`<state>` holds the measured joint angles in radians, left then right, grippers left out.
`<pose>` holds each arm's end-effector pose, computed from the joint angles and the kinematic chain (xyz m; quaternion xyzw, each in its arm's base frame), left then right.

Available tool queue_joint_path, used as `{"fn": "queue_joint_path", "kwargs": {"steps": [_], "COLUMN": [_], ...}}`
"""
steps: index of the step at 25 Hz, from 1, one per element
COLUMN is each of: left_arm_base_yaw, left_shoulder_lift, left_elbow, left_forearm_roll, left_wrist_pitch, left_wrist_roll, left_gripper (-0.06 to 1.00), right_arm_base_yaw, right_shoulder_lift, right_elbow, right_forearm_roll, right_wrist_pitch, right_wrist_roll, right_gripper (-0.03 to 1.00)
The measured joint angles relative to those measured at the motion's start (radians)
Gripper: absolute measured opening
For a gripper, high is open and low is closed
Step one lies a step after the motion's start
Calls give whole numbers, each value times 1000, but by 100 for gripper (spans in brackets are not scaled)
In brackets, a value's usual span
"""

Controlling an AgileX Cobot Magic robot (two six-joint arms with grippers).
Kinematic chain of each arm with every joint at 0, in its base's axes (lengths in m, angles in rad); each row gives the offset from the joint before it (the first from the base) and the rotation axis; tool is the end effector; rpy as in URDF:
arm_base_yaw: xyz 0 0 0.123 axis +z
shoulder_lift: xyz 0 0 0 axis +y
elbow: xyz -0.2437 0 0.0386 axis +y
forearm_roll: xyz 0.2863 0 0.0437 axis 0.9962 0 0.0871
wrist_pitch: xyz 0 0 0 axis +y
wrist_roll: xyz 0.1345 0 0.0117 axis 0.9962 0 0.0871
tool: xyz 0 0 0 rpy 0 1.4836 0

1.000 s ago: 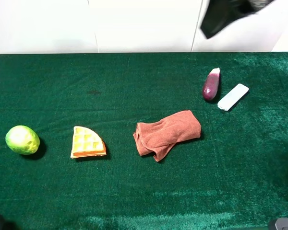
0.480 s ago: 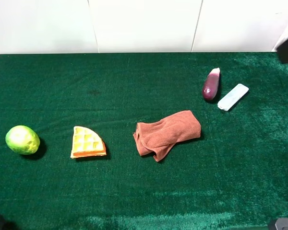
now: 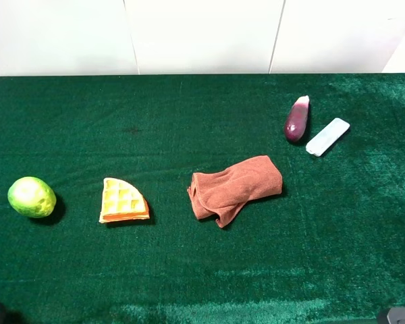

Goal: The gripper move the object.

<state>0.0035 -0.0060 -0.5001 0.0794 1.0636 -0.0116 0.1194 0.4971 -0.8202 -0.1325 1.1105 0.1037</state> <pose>0.1054 0.0097 0.2762 -0.0081 0.8517 0.0375 0.5226 0.1653 0.0037 0.3194 -0.0088 0.9047 -0.0189 0.4255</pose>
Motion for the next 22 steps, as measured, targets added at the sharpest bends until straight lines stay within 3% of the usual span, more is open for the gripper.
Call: {"fn": "queue_joint_path", "kwargs": {"steps": [7, 12, 22], "left_arm_base_yaw": [0, 0, 0], "left_shoulder_lift": [0, 0, 0], "left_elbow": [0, 0, 0], "left_forearm_roll": [0, 0, 0], "left_wrist_pitch": [0, 0, 0], "left_wrist_roll": [0, 0, 0], "left_gripper": [98, 98, 98], "right_arm_base_yaw": [-147, -155, -155], "right_shoulder_lift": [-319, -491, -503], "right_elbow": [189, 295, 320], "right_forearm_roll": [14, 40, 48], "right_wrist_pitch": [-54, -57, -82], "right_wrist_roll": [0, 0, 0], "right_gripper": [70, 70, 70]}}
